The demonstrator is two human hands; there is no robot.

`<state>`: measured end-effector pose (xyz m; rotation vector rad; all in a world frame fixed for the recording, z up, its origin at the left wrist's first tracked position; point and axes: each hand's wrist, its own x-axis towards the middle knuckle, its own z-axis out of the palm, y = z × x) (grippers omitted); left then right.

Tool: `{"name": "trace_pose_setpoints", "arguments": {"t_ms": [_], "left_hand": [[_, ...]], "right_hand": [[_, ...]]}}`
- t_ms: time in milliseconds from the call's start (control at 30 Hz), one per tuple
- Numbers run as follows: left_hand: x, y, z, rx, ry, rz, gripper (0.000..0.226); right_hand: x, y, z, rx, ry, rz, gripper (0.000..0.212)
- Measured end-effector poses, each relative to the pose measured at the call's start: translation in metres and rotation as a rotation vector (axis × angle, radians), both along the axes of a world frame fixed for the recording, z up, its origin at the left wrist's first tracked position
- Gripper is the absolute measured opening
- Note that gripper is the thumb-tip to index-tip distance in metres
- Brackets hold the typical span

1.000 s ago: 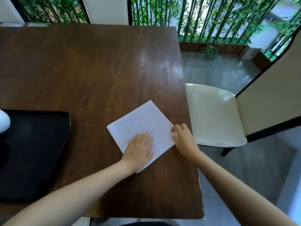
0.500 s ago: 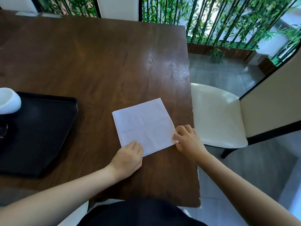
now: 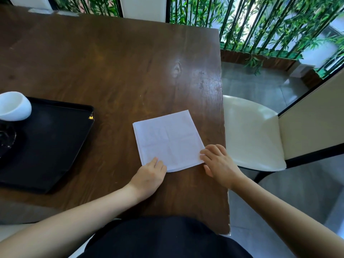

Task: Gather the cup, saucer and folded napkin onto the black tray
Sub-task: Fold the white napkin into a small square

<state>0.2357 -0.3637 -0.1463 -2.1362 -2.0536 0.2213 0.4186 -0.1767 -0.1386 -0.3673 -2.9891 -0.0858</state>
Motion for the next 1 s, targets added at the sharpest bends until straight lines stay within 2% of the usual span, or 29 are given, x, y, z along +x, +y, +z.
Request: {"name": "trace_pose_setpoints", "arguments": {"t_ms": [200,333,500,633,700,767,867,1000], "left_hand": [[0.001,0.0,0.002,0.001,0.076,-0.047,0.016],[0.002,0.006,0.012,-0.013,0.029,-0.002,0.02],[-0.004,0.002,0.017,0.086,-0.345,0.204,0.022],[-0.001,-0.007,0.009,0.079,-0.374,0.191,0.023],[-0.005,-0.007,0.004,0.105,-0.434,0.254,0.017],[-0.014,-0.002,0.003,0.132,-0.589,0.379,0.015],[-0.034,0.003,0.008,0.209,-0.847,0.551,0.025],[-0.057,0.007,0.018,0.25,-1.089,0.663,0.01]], "right_hand": [[-0.004,0.002,-0.006,0.014,0.001,0.001,0.019],[-0.016,0.007,-0.001,-0.126,-0.01,-0.091,0.008],[-0.025,0.015,0.003,-0.373,0.055,-0.205,0.012],[-0.026,0.021,0.009,-0.555,0.105,-0.196,0.014],[-0.028,0.025,0.013,-0.604,0.12,-0.193,0.016],[-0.032,0.03,0.018,-0.646,0.143,-0.189,0.018],[-0.038,0.038,0.021,-0.767,0.179,-0.253,0.019],[-0.052,0.045,0.022,-1.002,0.178,-0.319,0.012]]}}
